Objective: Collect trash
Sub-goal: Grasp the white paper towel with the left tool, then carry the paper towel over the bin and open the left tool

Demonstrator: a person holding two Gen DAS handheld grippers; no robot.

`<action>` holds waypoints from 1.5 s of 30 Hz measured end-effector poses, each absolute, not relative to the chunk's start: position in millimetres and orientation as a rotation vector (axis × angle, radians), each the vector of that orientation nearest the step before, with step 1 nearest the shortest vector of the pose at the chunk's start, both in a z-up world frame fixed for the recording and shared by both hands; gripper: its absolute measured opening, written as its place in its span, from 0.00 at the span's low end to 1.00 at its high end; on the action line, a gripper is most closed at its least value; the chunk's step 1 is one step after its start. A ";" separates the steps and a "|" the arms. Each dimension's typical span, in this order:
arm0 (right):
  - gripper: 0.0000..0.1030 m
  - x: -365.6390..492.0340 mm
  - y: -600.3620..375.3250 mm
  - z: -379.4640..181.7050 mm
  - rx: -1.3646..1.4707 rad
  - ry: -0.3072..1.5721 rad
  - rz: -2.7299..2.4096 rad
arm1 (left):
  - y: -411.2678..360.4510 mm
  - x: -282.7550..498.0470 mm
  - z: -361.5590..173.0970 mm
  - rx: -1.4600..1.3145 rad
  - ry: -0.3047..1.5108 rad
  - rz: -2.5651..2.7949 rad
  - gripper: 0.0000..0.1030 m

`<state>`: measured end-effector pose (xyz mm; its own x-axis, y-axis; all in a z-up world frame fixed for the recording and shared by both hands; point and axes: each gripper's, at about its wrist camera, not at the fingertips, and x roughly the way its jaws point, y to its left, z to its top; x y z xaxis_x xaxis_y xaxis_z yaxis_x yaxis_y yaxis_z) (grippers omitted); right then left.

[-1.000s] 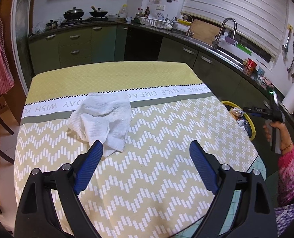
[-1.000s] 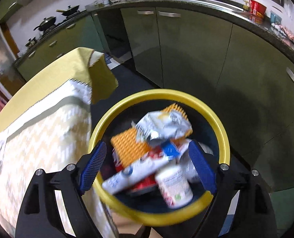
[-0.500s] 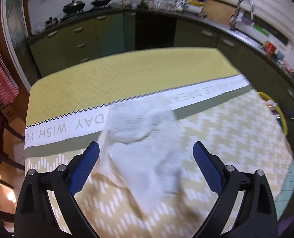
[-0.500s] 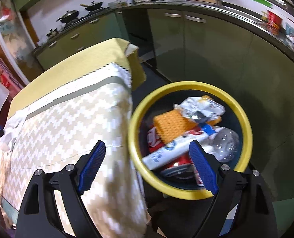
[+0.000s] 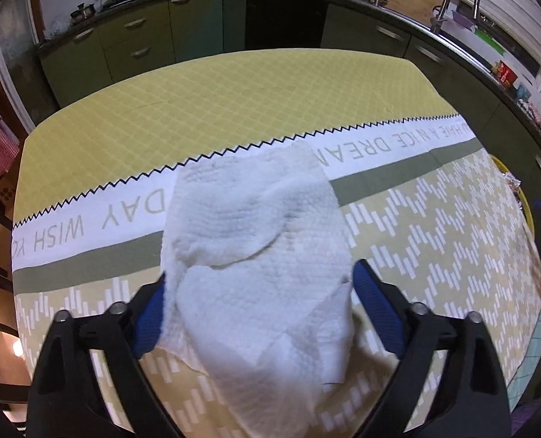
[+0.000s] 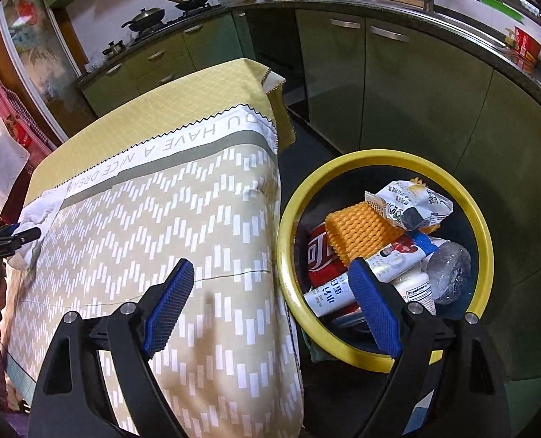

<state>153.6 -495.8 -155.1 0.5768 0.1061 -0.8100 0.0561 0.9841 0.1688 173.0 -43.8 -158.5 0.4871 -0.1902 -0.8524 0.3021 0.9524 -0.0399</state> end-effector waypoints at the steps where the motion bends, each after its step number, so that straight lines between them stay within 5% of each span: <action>1: 0.83 153.2 -496.1 -154.9 0.185 0.956 0.029 | -46.3 172.8 -159.1 0.134 1.014 -0.287 0.78; 6: 0.83 149.9 -498.5 -152.6 0.192 0.948 0.032 | -48.8 167.2 -158.1 0.162 0.994 -0.234 0.55; 13: 0.83 146.6 -498.1 -149.7 0.195 0.939 0.041 | -49.2 161.7 -149.4 0.152 0.980 -0.227 0.12; 33: 0.83 126.6 -508.9 -135.9 0.213 0.883 0.040 | -87.5 121.1 -57.4 0.212 0.810 -0.332 0.06; 45: 0.83 65.6 -564.1 -122.0 0.244 0.831 -0.088 | -205.6 85.2 -7.1 0.298 0.728 -0.617 0.07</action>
<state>65.5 -564.1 -122.0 0.6723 0.0177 -0.7401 0.1728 0.9684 0.1801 85.2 -205.6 -7.1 0.5813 -0.4197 -0.6971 0.6192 0.7840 0.0443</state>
